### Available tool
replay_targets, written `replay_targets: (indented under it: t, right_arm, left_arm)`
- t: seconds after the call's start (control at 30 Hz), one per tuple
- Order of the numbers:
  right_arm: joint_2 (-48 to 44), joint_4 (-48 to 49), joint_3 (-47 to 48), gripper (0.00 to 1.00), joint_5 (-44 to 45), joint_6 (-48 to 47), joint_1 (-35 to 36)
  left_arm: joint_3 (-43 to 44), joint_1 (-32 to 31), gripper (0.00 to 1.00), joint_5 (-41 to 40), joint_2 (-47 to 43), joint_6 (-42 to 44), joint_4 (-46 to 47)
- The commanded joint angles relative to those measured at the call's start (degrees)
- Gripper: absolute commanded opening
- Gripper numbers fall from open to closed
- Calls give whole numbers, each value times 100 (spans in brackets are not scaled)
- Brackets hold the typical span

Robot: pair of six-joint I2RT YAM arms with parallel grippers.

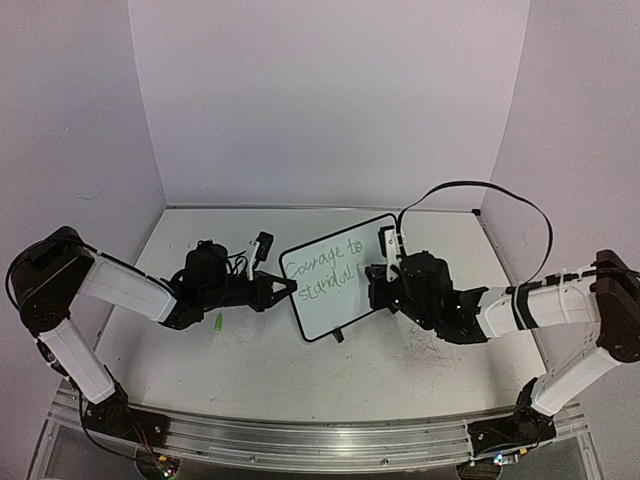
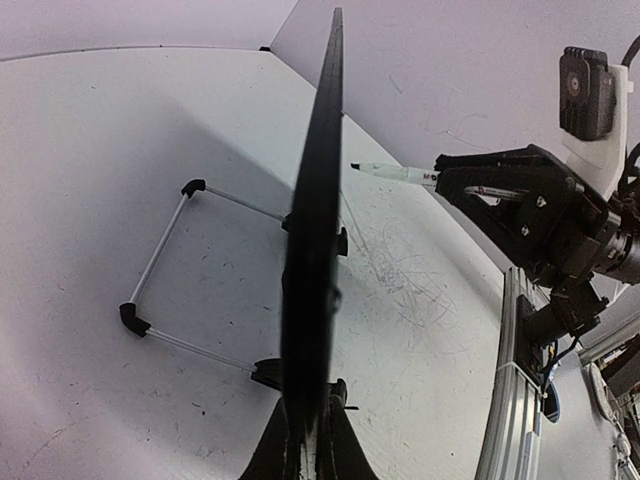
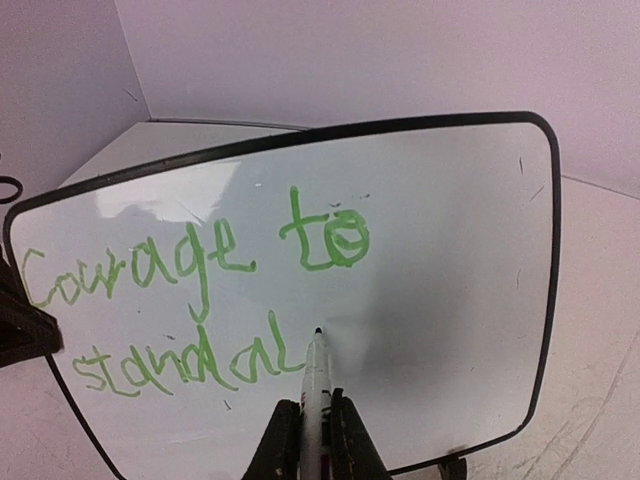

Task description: Write a sentence on the whiteboard

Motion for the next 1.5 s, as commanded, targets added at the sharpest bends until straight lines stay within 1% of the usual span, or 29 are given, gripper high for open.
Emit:
replay_targets:
  t: [0.0, 0.57, 1.07, 1.33, 1.47]
  right_arm:
    - [89, 232, 333, 0, -140, -196, -15]
    - [410, 366, 439, 0, 47, -206, -75]
    - [245, 20, -94, 0, -93, 123, -69]
    - [301, 7, -198, 0, -172, 258, -59]
    - [312, -53, -168, 0, -15, 273, -58]
  left_arm:
    - [-51, 16, 0, -130, -91, 299, -241]
    - [-63, 21, 0, -133, -93, 313, -241]
    - [-63, 19, 0, -128, -99, 318, -248]
    - [-72, 18, 0, -133, -129, 312, -245]
    - [-89, 17, 0, -143, -119, 318, -243]
